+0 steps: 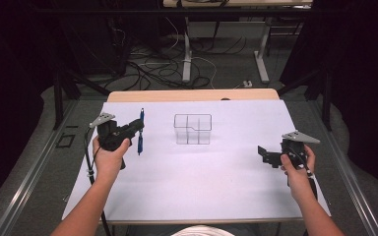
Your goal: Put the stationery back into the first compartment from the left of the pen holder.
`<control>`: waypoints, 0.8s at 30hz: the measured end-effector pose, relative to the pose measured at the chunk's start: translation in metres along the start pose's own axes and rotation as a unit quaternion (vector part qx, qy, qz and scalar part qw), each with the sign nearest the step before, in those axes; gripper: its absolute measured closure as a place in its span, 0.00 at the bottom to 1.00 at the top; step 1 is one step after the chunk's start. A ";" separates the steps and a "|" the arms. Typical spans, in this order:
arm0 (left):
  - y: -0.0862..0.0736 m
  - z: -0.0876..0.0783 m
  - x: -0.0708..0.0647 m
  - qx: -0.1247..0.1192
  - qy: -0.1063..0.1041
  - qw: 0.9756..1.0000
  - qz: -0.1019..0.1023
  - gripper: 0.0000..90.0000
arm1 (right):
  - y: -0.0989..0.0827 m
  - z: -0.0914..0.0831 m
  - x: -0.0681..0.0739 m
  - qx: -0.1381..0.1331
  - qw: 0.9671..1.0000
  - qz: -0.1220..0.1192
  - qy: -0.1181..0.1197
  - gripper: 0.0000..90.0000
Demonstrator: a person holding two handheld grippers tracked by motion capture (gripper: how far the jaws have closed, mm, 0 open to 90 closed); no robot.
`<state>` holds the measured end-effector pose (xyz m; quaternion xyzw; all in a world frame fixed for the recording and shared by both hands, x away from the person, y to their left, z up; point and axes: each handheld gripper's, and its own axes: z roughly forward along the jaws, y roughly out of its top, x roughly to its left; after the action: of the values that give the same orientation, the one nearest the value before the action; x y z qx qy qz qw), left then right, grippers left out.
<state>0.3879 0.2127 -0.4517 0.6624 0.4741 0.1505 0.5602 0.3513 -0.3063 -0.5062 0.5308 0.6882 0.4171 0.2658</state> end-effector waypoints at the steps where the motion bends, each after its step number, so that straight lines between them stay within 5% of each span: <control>1: 0.003 0.002 -0.002 -0.001 0.001 1.000 0.003 0.88 | 0.000 0.000 0.000 0.002 1.000 0.000 0.003 0.00; 24: 0.049 0.057 -0.041 -0.025 0.006 0.998 0.060 0.88 | 0.000 0.000 -0.002 0.001 1.000 0.000 0.003 0.00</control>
<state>0.4312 0.1497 -0.4129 0.6748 0.4328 0.1999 0.5634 0.3514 -0.3084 -0.5063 0.5303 0.6892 0.4178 0.2630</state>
